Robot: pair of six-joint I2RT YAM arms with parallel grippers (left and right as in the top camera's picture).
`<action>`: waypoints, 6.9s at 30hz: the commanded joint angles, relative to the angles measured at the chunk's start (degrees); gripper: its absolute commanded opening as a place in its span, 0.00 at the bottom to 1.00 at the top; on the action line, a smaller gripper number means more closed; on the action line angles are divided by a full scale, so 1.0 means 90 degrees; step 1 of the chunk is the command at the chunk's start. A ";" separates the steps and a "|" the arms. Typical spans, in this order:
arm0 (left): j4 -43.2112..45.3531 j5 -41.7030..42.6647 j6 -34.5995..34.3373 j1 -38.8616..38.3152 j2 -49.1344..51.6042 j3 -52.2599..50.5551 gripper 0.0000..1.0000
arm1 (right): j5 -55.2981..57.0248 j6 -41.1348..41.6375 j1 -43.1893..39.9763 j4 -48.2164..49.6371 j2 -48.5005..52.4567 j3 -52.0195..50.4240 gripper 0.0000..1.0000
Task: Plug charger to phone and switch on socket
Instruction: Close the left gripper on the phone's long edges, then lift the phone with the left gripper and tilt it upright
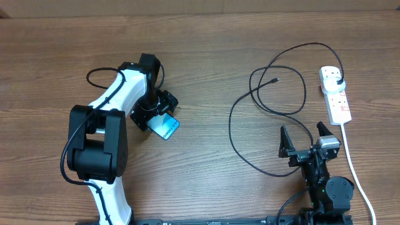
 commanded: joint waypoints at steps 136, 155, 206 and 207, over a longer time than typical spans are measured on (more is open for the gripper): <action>0.1146 -0.0750 0.1282 0.0119 0.0087 -0.1316 1.00 | 0.0061 -0.0012 0.0024 0.0034 -0.0068 -0.0066 1.00; 0.1353 -0.0775 0.1809 0.0119 0.0087 -0.1316 0.89 | 0.0061 -0.0015 0.0024 0.0034 -0.0068 -0.0066 1.00; -0.1151 0.0282 0.2130 0.0109 0.0080 0.0663 0.70 | 0.0061 -0.0015 0.0024 0.0034 -0.0068 -0.0066 1.00; -0.1219 0.0393 0.2205 0.0109 0.0080 0.0721 0.69 | 0.0061 -0.0015 0.0024 0.0034 -0.0068 -0.0066 1.00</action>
